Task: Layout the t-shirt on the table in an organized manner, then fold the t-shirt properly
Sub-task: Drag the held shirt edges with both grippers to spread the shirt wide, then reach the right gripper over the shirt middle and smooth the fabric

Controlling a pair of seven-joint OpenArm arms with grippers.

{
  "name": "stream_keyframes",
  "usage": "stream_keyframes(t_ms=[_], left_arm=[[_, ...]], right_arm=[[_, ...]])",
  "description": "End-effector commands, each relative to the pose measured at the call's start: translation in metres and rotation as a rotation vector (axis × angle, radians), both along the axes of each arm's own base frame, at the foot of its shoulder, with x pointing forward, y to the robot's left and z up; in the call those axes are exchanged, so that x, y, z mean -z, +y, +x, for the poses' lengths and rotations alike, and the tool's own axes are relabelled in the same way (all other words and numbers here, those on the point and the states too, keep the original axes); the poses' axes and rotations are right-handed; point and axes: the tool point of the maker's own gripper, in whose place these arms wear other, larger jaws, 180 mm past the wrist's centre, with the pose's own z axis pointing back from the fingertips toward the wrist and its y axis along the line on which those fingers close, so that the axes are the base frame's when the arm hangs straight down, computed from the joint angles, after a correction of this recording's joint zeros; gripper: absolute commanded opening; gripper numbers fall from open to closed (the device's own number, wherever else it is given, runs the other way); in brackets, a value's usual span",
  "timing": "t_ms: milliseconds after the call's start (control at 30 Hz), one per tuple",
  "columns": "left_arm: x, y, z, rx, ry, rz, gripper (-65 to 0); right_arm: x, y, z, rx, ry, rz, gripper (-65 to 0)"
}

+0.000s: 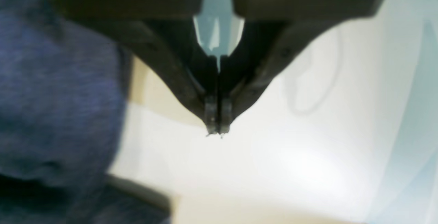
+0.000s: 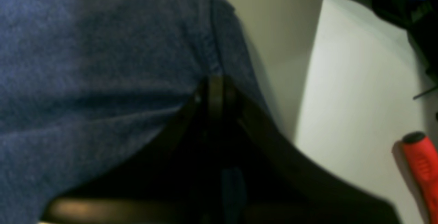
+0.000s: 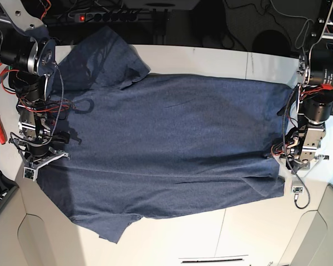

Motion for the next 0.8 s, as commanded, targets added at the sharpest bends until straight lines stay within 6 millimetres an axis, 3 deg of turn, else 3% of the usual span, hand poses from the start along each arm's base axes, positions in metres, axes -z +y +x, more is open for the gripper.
stream_keyframes(t_ms=[0, 100, 200, 333, 433, 533, 633, 767], left_arm=[[-0.027, 0.010, 0.020, -0.001, -0.091, 0.021, -65.0], [-0.046, 0.006, 0.037, 0.027, -0.183, 0.013, -65.0], [-0.058, -0.014, 0.051, 0.110, -0.218, -0.036, -65.0], [-0.066, -0.040, 0.063, 0.224, -0.228, -0.112, -65.0], [-0.071, -0.052, 0.071, 0.243, -0.233, -0.134, -65.0], [-0.075, -0.058, 0.076, 0.247, -0.239, -0.142, -65.0], [-0.075, -0.059, 0.077, 0.248, -0.241, -0.142, -65.0], [-0.076, -0.059, 0.077, 0.247, -0.242, -0.142, -65.0]], right_arm=[[0.000, -0.005, -0.001, 0.027, 0.026, 0.024, -65.0], [-0.014, -0.001, 0.011, 0.022, -0.037, 0.075, -65.0], [-0.036, 0.009, 0.029, -0.005, -0.119, 0.127, -65.0], [-0.073, 0.044, 0.055, -0.087, -0.249, 0.229, -65.0], [-0.108, 0.091, 0.072, -0.244, -0.377, 0.386, -65.0], [-0.142, 0.144, 0.075, -0.420, -0.490, 0.549, -65.0], [-0.142, 0.186, 0.074, -0.478, -0.456, 0.610, -65.0], [-0.131, 0.264, 0.059, -0.665, -0.339, 0.616, -65.0]])
